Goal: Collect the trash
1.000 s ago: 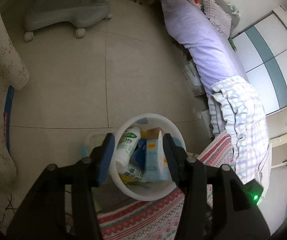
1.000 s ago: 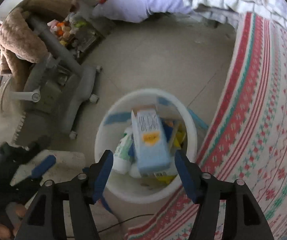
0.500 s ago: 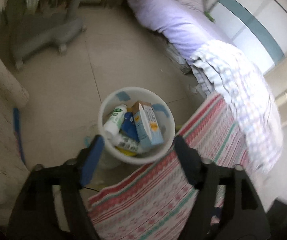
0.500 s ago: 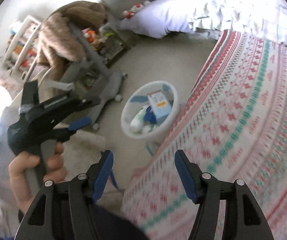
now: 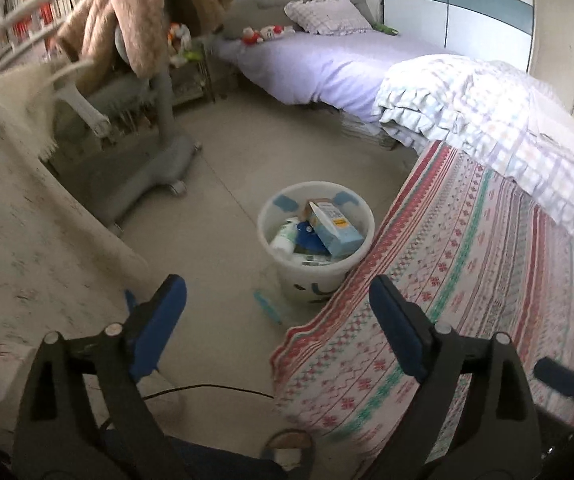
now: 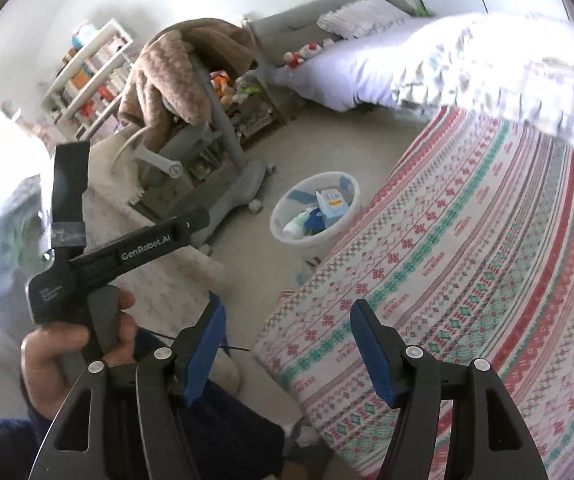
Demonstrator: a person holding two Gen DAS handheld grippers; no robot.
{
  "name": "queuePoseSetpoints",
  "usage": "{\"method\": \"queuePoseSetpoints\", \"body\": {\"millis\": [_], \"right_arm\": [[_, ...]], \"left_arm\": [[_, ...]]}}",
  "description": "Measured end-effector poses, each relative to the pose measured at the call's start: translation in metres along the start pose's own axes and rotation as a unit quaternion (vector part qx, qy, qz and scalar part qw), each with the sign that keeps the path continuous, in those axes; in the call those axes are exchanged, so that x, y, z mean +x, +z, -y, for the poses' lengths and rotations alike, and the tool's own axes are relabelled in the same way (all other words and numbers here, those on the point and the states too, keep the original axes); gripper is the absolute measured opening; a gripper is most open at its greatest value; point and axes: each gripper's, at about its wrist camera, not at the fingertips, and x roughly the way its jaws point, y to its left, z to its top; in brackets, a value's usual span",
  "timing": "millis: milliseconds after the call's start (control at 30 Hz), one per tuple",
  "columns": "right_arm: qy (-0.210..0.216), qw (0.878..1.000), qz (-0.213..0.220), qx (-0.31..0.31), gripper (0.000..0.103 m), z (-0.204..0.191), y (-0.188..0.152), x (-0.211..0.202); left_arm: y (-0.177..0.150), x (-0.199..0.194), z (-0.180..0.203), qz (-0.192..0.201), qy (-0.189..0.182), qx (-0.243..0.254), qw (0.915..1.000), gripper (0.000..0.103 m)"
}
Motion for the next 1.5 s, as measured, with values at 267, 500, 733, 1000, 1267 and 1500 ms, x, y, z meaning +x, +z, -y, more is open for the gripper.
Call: {"method": "queuePoseSetpoints", "body": {"millis": [267,500,733,1000,1267,1500], "right_arm": [[-0.020,0.999,0.023,-0.042,0.070,-0.014,-0.011,-0.011],[-0.030,0.998,0.028,-0.048,0.071,-0.012,-0.013,-0.010],[-0.030,0.998,0.032,-0.043,0.072,-0.008,-0.014,-0.008],[-0.027,0.998,0.037,-0.048,0.073,-0.010,-0.015,-0.007],[-0.027,0.997,0.045,-0.050,0.074,-0.010,-0.015,-0.009],[-0.030,0.997,0.045,-0.053,0.075,-0.009,-0.014,-0.008]], "left_arm": [[-0.007,-0.034,0.008,0.044,0.005,0.013,0.9989,0.093],[-0.014,-0.053,0.014,0.076,0.011,0.028,0.9966,0.093],[-0.017,-0.049,0.019,0.065,-0.003,0.039,0.9971,0.093],[-0.020,-0.050,0.024,0.062,-0.002,0.040,0.9973,0.093],[-0.019,-0.047,0.024,0.058,-0.005,0.041,0.9975,0.093],[-0.020,-0.047,0.027,0.056,-0.008,0.041,0.9976,0.093]]}}
